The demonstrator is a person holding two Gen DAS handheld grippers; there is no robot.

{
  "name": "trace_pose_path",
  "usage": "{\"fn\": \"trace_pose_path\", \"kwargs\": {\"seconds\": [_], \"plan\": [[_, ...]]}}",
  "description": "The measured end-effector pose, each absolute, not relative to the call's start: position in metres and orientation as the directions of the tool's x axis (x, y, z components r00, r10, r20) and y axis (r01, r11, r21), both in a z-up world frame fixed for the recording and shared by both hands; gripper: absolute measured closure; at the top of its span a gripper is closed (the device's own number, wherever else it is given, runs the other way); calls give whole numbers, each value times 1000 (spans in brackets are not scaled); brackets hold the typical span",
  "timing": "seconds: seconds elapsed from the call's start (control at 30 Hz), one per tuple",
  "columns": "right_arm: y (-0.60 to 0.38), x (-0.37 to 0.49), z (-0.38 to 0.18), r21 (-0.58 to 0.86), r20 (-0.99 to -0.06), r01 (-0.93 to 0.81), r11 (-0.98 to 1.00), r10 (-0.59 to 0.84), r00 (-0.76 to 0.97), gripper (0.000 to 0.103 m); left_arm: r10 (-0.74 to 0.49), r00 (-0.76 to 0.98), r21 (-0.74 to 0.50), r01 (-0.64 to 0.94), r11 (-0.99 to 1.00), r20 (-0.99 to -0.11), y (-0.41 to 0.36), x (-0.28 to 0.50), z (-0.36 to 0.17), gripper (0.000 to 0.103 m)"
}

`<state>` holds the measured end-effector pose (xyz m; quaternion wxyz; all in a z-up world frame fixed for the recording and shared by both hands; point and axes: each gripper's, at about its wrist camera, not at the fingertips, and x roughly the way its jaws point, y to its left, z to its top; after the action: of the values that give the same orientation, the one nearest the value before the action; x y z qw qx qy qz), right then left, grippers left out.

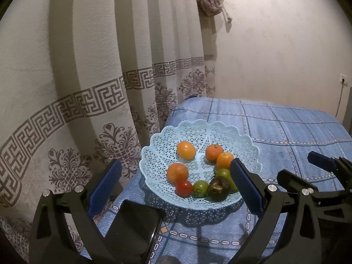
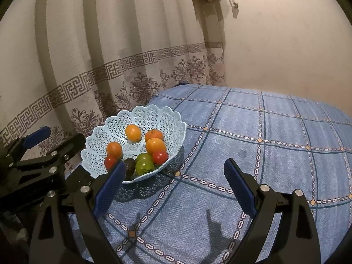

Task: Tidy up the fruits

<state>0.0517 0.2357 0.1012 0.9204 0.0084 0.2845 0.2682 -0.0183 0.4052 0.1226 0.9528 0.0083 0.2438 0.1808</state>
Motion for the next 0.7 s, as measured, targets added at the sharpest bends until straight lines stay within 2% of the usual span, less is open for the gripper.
{"fn": "trace_pose_path", "kwargs": {"seconds": [0.5,0.6,0.7], "plan": [[250,44,98,85,-533,-521,849,481,697,13,385,770,106,-388,916,-508,416,-12,111,3],[252,44,97,78,-538,-527,846,481,692,5,388,770,108,-389,915,-506,416,-12,112,3],[252,44,98,78,-534,-526,847,481,695,5,391,770,114,-390,914,-505,415,-12,113,3]]}}
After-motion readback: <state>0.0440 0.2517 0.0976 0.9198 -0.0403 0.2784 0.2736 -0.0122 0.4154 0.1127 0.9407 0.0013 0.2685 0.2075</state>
